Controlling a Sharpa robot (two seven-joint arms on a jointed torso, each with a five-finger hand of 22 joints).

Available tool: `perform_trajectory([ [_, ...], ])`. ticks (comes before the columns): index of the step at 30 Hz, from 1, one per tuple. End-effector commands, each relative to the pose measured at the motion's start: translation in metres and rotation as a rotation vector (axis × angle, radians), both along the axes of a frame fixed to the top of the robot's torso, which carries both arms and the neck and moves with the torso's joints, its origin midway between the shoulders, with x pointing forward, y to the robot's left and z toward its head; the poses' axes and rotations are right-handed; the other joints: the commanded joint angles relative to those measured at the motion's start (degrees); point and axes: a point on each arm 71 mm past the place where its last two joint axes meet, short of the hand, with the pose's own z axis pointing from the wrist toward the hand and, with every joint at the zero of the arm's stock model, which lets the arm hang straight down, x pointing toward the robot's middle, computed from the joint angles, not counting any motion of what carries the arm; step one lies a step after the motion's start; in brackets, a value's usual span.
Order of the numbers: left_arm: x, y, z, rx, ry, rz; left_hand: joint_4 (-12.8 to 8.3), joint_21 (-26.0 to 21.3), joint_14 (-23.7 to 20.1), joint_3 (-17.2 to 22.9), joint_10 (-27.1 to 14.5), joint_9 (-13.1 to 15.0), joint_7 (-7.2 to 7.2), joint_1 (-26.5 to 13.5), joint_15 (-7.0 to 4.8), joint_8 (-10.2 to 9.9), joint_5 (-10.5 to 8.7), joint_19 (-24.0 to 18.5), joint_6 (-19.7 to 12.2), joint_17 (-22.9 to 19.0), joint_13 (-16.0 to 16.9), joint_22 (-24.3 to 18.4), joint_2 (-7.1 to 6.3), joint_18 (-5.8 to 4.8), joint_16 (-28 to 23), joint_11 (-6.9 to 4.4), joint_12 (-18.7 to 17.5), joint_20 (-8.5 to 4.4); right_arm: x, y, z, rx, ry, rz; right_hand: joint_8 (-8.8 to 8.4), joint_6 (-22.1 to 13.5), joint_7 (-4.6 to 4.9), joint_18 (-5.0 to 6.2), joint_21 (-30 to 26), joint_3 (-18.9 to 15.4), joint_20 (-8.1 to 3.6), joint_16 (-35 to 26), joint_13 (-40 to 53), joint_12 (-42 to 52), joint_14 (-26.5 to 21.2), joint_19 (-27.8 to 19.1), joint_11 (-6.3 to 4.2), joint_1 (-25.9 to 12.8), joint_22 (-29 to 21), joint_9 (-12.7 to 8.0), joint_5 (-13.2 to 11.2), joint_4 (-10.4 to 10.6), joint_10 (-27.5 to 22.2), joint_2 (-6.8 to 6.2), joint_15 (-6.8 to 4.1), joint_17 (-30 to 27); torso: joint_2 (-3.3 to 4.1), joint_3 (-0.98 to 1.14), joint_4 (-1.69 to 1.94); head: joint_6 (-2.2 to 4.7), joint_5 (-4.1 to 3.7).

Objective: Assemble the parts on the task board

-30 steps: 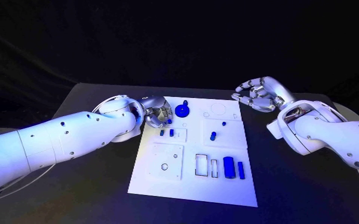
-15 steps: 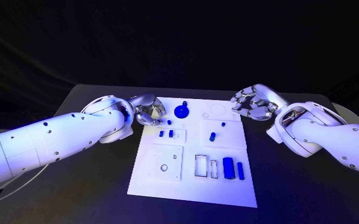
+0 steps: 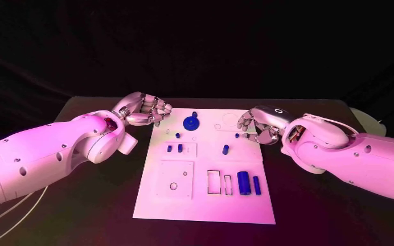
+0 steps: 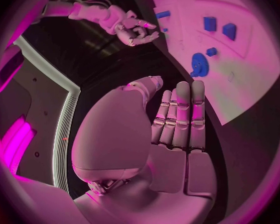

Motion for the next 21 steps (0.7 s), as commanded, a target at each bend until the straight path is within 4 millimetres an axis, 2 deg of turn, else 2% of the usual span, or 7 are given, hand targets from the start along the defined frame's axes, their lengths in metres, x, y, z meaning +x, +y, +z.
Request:
perform_trajectory([
  [1, -0.003, -0.002, 0.010, -0.299, 0.020, 0.047, -0.1, -0.4, -0.3, 0.4, 0.1, 0.0, -0.04, 0.5, -0.03, 0.5, 0.08, -0.4, 0.5, -0.3, 0.0, -0.1, -0.01, 0.79, -0.3, 0.30, 0.5, -0.02, 0.000, 0.007, -0.005, -0.159, -0.058, 0.020, -0.43, 0.1, 0.10, 0.22, 0.3, 0.5, 0.03, 0.4, -0.5, -0.6, 2.6, 0.5, 0.17, -0.4, 5.5, -0.1, -0.4, 0.0, 0.4, -0.55, 0.46, 0.4, 0.06, -0.11, -0.04, -0.10, -0.35],
  [10, -0.006, -0.004, 0.013, -0.364, 0.025, 0.054, -0.4, -0.5, -0.4, 0.8, 0.4, 0.0, -0.11, 0.9, -0.13, 0.9, 0.13, -0.4, 1.0, -0.7, 0.0, -0.2, 0.30, 0.83, -0.4, 0.22, 1.1, -0.09, 0.002, 0.019, -0.010, -0.204, -0.075, 0.032, -0.56, 0.1, 0.27, 0.15, 0.5, 0.9, 0.10, 0.5, -1.1, -1.1, 2.7, 0.7, 0.31, -0.6, 5.7, -0.1, -0.6, -0.1, 0.5, -0.64, 0.57, 0.6, 0.03, -0.01, 0.10, -0.15, -0.60],
  [17, -0.006, -0.002, 0.013, -0.375, 0.025, 0.061, -0.4, -0.5, -0.4, 0.9, 0.5, 0.1, -0.11, 0.9, -0.14, 0.9, 0.13, -0.4, 1.1, -0.8, 0.0, -0.2, 0.33, 0.83, -0.4, 0.21, 1.1, -0.10, 0.003, 0.027, -0.015, -0.215, -0.069, 0.044, -0.49, 0.5, 0.27, 0.09, 0.8, 1.4, 0.15, 0.6, -1.6, -1.4, 2.8, 0.8, 0.32, -0.5, 5.9, -0.1, -0.6, -0.2, 0.7, -0.36, 0.60, 0.8, 0.06, -0.02, 0.11, -0.33, -0.51],
  [19, -0.007, -0.002, 0.014, -0.376, 0.026, 0.062, -0.4, -0.5, -0.4, 0.9, 0.5, 0.1, -0.11, 0.9, -0.14, 0.9, 0.13, -0.4, 1.1, -0.8, 0.0, -0.2, 0.33, 0.83, -0.4, 0.21, 1.1, -0.10, 0.003, 0.029, -0.018, -0.223, -0.066, 0.045, -0.45, 0.8, 0.23, 0.05, 1.1, 2.4, 0.14, 0.7, -2.1, -1.7, 2.9, 1.0, 0.25, -0.1, 6.1, 0.0, -2.2, -0.6, 1.1, -0.01, 0.54, 1.0, 0.06, 0.01, 0.11, -0.34, -0.48],
  [21, -0.007, -0.002, 0.014, -0.377, 0.027, 0.062, -0.4, -0.5, -0.4, 0.9, 0.5, 0.1, -0.11, 0.9, -0.15, 1.0, 0.13, -0.3, 1.1, -0.8, 0.0, -0.2, 0.37, 0.83, -0.5, 0.21, 1.2, -0.11, 0.004, 0.029, -0.020, -0.231, -0.063, 0.043, -0.36, 1.1, 0.18, -0.04, 1.5, 3.0, 0.14, 0.8, -2.4, -1.8, 2.9, 1.2, 0.23, 0.0, 6.4, 0.0, -2.4, -0.8, 1.4, 0.20, 0.51, 1.1, 0.08, 0.03, 0.09, -0.46, -0.40],
])
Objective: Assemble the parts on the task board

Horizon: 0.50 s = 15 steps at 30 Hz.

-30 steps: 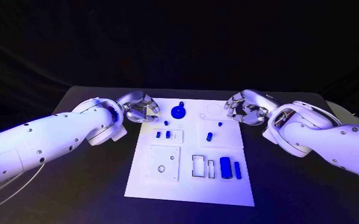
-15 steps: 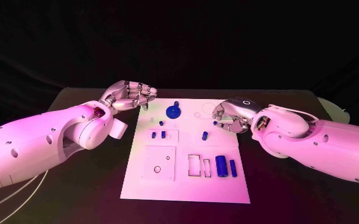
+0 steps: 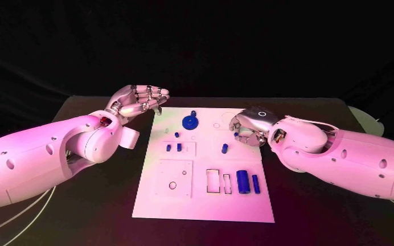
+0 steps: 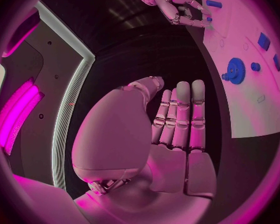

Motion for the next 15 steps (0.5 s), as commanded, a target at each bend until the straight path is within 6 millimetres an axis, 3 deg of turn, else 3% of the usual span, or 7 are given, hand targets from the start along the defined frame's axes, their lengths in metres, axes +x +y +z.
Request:
perform_trajectory([
  [1, -0.0003, -0.0003, 0.0028, -0.038, -0.012, 0.009, 0.0, -0.3, -0.4, 0.4, 0.3, 0.0, 0.10, 0.7, -0.15, 0.3, 0.13, -0.3, 0.5, -0.1, 0.0, 0.0, 0.12, 0.84, -0.2, 0.00, 0.3, -0.11, 0.0002, 0.0004, -0.0064, -0.059, 0.006, -0.003, 0.02, 0.6, -0.13, -0.05, 0.6, 0.8, -0.07, 0.3, -0.3, -0.3, 2.8, 0.6, -0.04, 0.4, 6.4, 0.1, -0.4, -0.2, 0.5, 0.58, 0.27, 1.1, 0.06, 0.05, -0.01, -0.14, 0.10],
  [10, -0.0007, 0.0008, 0.0026, -0.036, -0.006, 0.009, 0.0, -0.3, -0.4, 0.5, 0.3, 0.1, 0.11, 0.7, -0.16, 0.3, 0.13, -0.3, 0.5, -0.1, 0.0, 0.0, 0.16, 0.84, -0.3, -0.01, 0.3, -0.12, 0.0020, 0.0014, -0.0116, -0.086, 0.014, -0.006, 0.42, 1.7, -0.34, -0.30, 1.7, 2.3, -0.12, 0.4, -1.1, -0.5, 2.8, 1.2, -0.26, 0.1, 7.2, 0.3, -0.6, -0.8, 1.6, 0.80, 0.10, 1.4, 0.02, 0.10, -0.09, -0.22, 0.20],
  [15, -0.0007, 0.0009, 0.0023, -0.035, -0.002, 0.009, 0.0, -0.3, -0.4, 0.5, 0.4, 0.1, 0.13, 0.7, -0.17, 0.4, 0.13, -0.3, 0.5, -0.1, 0.0, 0.0, 0.20, 0.84, -0.3, -0.01, 0.4, -0.13, 0.0017, 0.0023, -0.0133, -0.099, 0.016, -0.004, 0.93, 2.7, -0.71, -1.18, 5.8, 3.2, -0.33, 0.5, -1.2, -0.2, 2.8, 3.1, -0.66, 0.0, 9.5, 0.6, -0.6, -1.8, 2.9, 1.00, -0.19, 1.4, -0.01, 0.12, -0.10, -0.32, 0.19],
])
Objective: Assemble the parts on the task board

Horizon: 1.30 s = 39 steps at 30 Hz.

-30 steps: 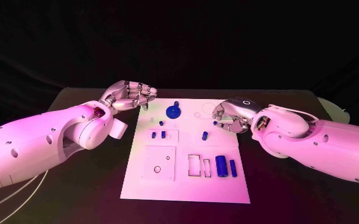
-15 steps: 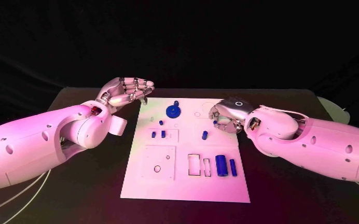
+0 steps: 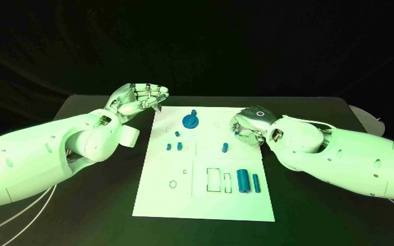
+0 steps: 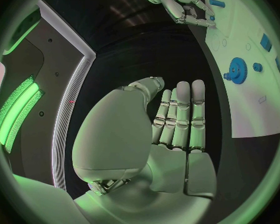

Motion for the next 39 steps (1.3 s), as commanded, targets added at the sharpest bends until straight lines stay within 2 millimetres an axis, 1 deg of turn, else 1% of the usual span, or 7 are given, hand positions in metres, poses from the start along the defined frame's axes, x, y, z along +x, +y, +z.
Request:
perform_trajectory([
  [1, 0.000, -0.001, 0.002, -0.015, -0.006, -0.002, 0.0, -0.3, -0.4, 0.2, 0.4, 0.0, -0.07, 0.5, -0.17, 0.4, 0.13, -0.3, 0.3, -0.1, 0.0, 0.0, -0.03, 0.84, -0.3, -0.01, 0.4, -0.13, -0.002, -0.001, -0.009, -0.065, 0.027, -0.006, 0.44, 0.7, -0.12, -1.25, 2.0, 0.4, -0.06, 0.3, -0.1, 0.0, 2.8, 1.7, -0.16, -0.1, 9.7, 0.1, -0.2, -0.3, 0.7, 0.54, -0.23, 1.4, -0.04, 0.02, 0.00, -0.07, -0.04],
  [5, 0.000, -0.001, 0.002, -0.014, -0.005, 0.000, 0.0, -0.3, -0.4, 0.2, 0.4, 0.0, -0.07, 0.5, -0.17, 0.4, 0.13, -0.3, 0.3, -0.1, 0.0, 0.0, -0.03, 0.84, -0.3, -0.01, 0.4, -0.13, -0.002, -0.001, -0.010, -0.069, 0.025, -0.006, 1.01, 1.7, -0.54, -1.46, 3.0, 1.0, -0.32, 0.3, -0.1, 0.3, 2.8, 2.2, -0.57, -0.2, 10.3, 0.5, -0.2, -1.2, 1.8, 0.95, -0.57, 1.5, -0.05, 0.02, -0.02, -0.06, -0.01],
  [8, 0.000, -0.001, 0.001, -0.013, -0.003, 0.001, -0.1, -0.3, -0.4, 0.3, 0.4, 0.0, -0.05, 0.6, -0.18, 0.4, 0.13, -0.3, 0.3, -0.1, 0.0, 0.0, 0.02, 0.85, -0.3, -0.01, 0.4, -0.14, -0.003, -0.001, -0.010, -0.072, 0.017, -0.007, 1.77, 2.9, -1.01, -1.77, 4.5, 1.6, -0.65, 0.2, 0.1, 0.8, 2.8, 2.8, -1.07, 0.1, 11.1, 0.9, -0.3, -2.5, 3.1, 1.75, -1.02, 1.3, -0.01, 0.00, -0.02, -0.05, -0.03],
  [10, 0.000, 0.000, 0.001, -0.012, -0.003, 0.003, -0.1, -0.3, -0.4, 0.4, 0.4, 0.0, -0.04, 0.6, -0.19, 0.4, 0.13, -0.3, 0.3, -0.2, 0.0, 0.0, 0.06, 0.85, -0.3, 0.00, 0.5, -0.16, -0.003, 0.000, -0.010, -0.074, 0.009, -0.007, 2.29, 3.6, -1.28, -2.02, 5.6, 1.9, -0.91, 0.1, 0.2, 1.0, 2.8, 3.3, -1.41, 0.2, 11.8, 1.3, -0.8, -3.4, 3.9, 2.33, -1.31, 1.2, -0.02, 0.01, 0.00, -0.08, -0.03],
  [11, 0.000, 0.000, 0.001, -0.012, -0.002, 0.003, -0.1, -0.3, -0.4, 0.4, 0.4, 0.0, -0.04, 0.6, -0.19, 0.4, 0.13, -0.3, 0.3, -0.2, 0.0, 0.0, 0.06, 0.85, -0.3, 0.00, 0.5, -0.16, -0.003, 0.000, -0.010, -0.074, 0.005, -0.008, 2.63, 4.0, -1.45, -2.17, 6.2, 2.3, -1.08, 0.1, 0.3, 1.1, 2.8, 3.6, -1.54, 0.4, 12.1, 1.5, -1.8, -4.0, 4.5, 2.70, -1.53, 1.2, -0.04, 0.00, 0.00, -0.10, -0.03],
  [16, 0.000, 0.001, 0.001, -0.010, -0.001, 0.007, -0.4, -0.2, -0.4, 0.6, 0.3, 0.0, -0.02, 0.8, -0.21, 0.4, 0.12, -0.3, 0.3, -0.3, 0.0, 0.1, 0.07, 0.85, -0.3, 0.00, 0.6, -0.21, -0.004, 0.000, -0.008, -0.067, -0.020, -0.010, 2.94, 4.2, -1.54, -2.37, 7.1, 3.0, -1.32, -0.1, 0.4, 1.1, 2.8, 4.0, -1.82, 0.3, 12.6, 1.9, -2.0, -4.9, 5.1, 3.28, -1.69, 1.0, -0.03, -0.01, -0.03, -0.12, -0.11],
  [39, 0.001, 0.003, 0.000, -0.005, 0.003, 0.017, -0.6, -0.1, -0.5, 0.8, 0.0, 0.0, 0.05, 1.0, -0.19, 0.5, 0.13, -0.3, 0.3, -0.5, -0.1, 0.2, 0.02, 0.83, -0.4, 0.07, 0.6, -0.24, -0.018, 0.001, 0.010, 0.040, -0.110, 0.001, 3.05, 4.0, -1.45, -2.63, 8.2, 4.1, -1.44, -0.3, 0.5, 0.6, 2.8, 4.6, -1.78, -0.4, 13.2, 2.3, -1.7, -6.3, 5.3, 3.27, -1.71, 0.6, -0.07, -0.01, -0.03, 0.01, 0.18],
])
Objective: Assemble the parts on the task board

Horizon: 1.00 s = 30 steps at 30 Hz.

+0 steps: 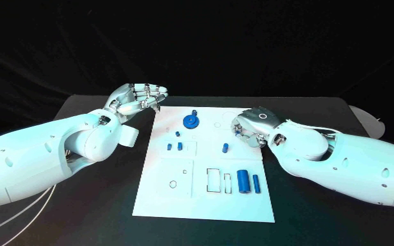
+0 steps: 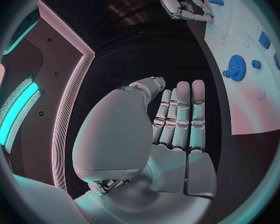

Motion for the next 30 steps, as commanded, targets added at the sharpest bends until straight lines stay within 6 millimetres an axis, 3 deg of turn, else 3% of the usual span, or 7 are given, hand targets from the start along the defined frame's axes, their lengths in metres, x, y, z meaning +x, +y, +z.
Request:
perform_trajectory([
  [1, 0.000, -0.001, 0.001, -0.006, -0.003, 0.003, -0.1, -0.1, -0.3, 0.3, 0.0, 0.0, 0.05, 0.5, 0.01, 0.2, 0.13, -0.3, 0.3, -0.1, -0.1, 0.0, 0.01, 0.83, -0.4, 0.07, 0.3, -0.24, -0.004, 0.001, 0.007, 0.031, -0.038, 0.006, 0.17, 0.1, 0.02, -0.79, 0.3, 0.5, -0.50, -0.3, 0.1, -0.3, 2.8, 4.3, -2.05, -0.2, 13.2, 0.1, 0.2, -0.8, 2.5, 0.34, -0.44, 0.5, 0.01, 0.02, 0.00, 0.04, 0.07],
  [8, 0.000, -0.001, 0.001, -0.006, -0.003, 0.003, -0.1, -0.1, -0.3, 0.3, 0.0, 0.0, 0.07, 0.5, 0.02, 0.2, 0.13, -0.3, 0.3, -0.1, -0.1, 0.1, 0.00, 0.83, -0.4, 0.09, 0.3, -0.25, -0.017, 0.012, 0.020, 0.106, -0.049, 0.045, 0.20, 0.2, 0.02, -0.86, 0.5, 0.6, -0.51, -0.3, 0.1, -0.4, 2.8, 4.4, -2.05, -0.3, 13.4, 0.1, 0.2, -1.0, 2.5, 0.29, -0.44, 0.5, 0.01, -0.06, -0.10, 0.11, 0.38],
  [13, 0.000, -0.002, 0.001, -0.007, -0.003, 0.001, -0.1, -0.1, -0.3, 0.3, -0.1, 0.0, 0.10, 0.5, 0.04, 0.2, 0.14, -0.3, 0.2, -0.2, -0.1, 0.1, 0.00, 0.82, -0.4, 0.11, 0.3, -0.25, -0.027, 0.027, 0.026, 0.157, -0.045, 0.090, 0.20, 0.2, 0.02, -0.87, 0.6, 0.7, -0.51, -0.4, 0.1, -0.4, 2.8, 4.4, -2.06, -0.3, 13.4, 0.1, 0.2, -1.0, 2.5, 0.27, -0.45, 0.4, 0.00, -0.04, 0.10, 0.09, 0.66],
  [19, 0.000, -0.003, 0.001, -0.010, -0.002, -0.002, -0.1, -0.1, -0.3, 0.3, -0.1, 0.0, 0.10, 0.5, 0.04, 0.2, 0.14, -0.3, 0.2, -0.2, -0.1, 0.1, 0.00, 0.82, -0.4, 0.11, 0.3, -0.25, -0.037, 0.044, 0.029, 0.198, -0.037, 0.138, 0.21, 0.1, 0.05, -0.84, 0.5, 0.9, -0.51, -0.4, 0.1, -0.5, 2.8, 4.4, -2.04, -0.4, 13.4, 0.2, 0.3, -1.2, 2.5, 0.26, -0.45, 0.4, 0.00, -0.12, 0.10, -0.06, 1.12],
  [24, 0.000, -0.004, 0.000, -0.012, 0.001, 0.001, -0.1, 0.0, -0.3, 0.4, -0.2, -0.1, 0.15, 0.5, 0.06, 0.2, 0.14, -0.3, 0.1, -0.2, -0.2, 0.1, -0.03, 0.81, -0.4, 0.15, 0.3, -0.24, -0.046, 0.066, 0.029, 0.235, -0.014, 0.196, 0.20, 0.1, 0.09, -0.84, 0.5, 1.1, -0.51, -0.4, 0.1, -0.6, 2.8, 4.4, -2.01, -0.6, 13.4, 0.2, 0.5, -1.5, 2.6, 0.27, -0.43, 0.4, 0.00, -0.07, -0.03, -0.08, 1.95],
  [30, 0.000, -0.008, 0.000, -0.012, 0.003, 0.006, -0.2, 0.0, -0.3, 0.4, -0.2, -0.1, 0.17, 0.5, 0.08, 0.1, 0.14, -0.3, 0.1, -0.3, -0.2, 0.1, -0.04, 0.80, -0.4, 0.17, 0.3, -0.24, -0.055, 0.094, 0.019, 0.260, 0.043, 0.250, 0.19, 0.0, 0.12, -0.81, 0.4, 1.2, -0.51, -0.4, 0.2, -0.6, 2.8, 4.3, -1.99, -0.6, 13.3, 0.3, 0.6, -1.6, 2.6, 0.28, -0.42, 0.4, -0.11, -0.27, 0.11, -0.67, 3.01],
])
